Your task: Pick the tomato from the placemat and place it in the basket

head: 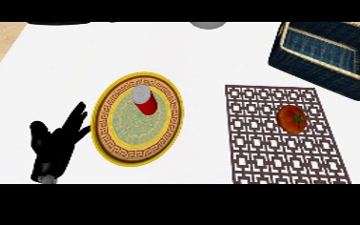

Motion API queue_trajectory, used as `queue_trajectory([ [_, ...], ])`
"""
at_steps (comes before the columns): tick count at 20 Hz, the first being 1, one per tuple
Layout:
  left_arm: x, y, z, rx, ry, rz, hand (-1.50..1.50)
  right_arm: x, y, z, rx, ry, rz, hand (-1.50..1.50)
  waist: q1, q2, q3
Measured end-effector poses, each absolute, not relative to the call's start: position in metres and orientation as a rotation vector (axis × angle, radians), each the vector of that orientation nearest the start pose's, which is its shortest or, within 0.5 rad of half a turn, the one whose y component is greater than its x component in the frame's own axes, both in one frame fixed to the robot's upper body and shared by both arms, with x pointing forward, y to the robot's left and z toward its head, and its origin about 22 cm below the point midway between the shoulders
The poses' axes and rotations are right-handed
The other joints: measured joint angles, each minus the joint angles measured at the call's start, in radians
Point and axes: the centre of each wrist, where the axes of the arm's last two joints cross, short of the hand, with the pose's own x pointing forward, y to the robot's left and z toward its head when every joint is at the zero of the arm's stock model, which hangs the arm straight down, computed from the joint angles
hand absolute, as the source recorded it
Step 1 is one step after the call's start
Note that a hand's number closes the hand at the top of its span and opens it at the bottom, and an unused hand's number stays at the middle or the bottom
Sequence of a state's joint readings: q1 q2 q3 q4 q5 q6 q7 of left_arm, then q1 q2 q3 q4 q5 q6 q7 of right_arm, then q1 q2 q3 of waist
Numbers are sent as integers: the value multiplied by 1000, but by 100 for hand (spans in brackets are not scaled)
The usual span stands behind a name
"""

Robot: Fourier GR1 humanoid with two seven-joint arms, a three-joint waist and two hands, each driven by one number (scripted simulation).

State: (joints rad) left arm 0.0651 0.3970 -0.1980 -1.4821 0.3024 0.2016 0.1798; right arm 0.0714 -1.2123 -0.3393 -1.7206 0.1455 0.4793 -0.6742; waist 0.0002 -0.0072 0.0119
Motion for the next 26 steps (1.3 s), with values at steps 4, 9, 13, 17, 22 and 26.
queue_trajectory([
  [4,221,292,-18,125,-1194,-28,0,224,-425,237,-463,-1735,1578,-150,8,2,-1],
  [9,219,287,-16,109,-1194,-35,0,231,-413,214,-437,-1717,1599,-150,17,2,-2],
  [13,222,290,-17,122,-1185,-31,0,236,-407,193,-435,-1680,1631,-150,16,2,-1],
  [17,223,287,-17,135,-1176,-33,0,246,-404,176,-425,-1663,1643,-150,18,1,1],
  [22,220,291,-19,128,-1186,-32,0,251,-397,155,-414,-1666,1641,-150,12,-1,1],
  [26,219,291,-19,128,-1192,-33,0,256,-398,140,-413,-1677,1638,-150,11,-2,1],
])
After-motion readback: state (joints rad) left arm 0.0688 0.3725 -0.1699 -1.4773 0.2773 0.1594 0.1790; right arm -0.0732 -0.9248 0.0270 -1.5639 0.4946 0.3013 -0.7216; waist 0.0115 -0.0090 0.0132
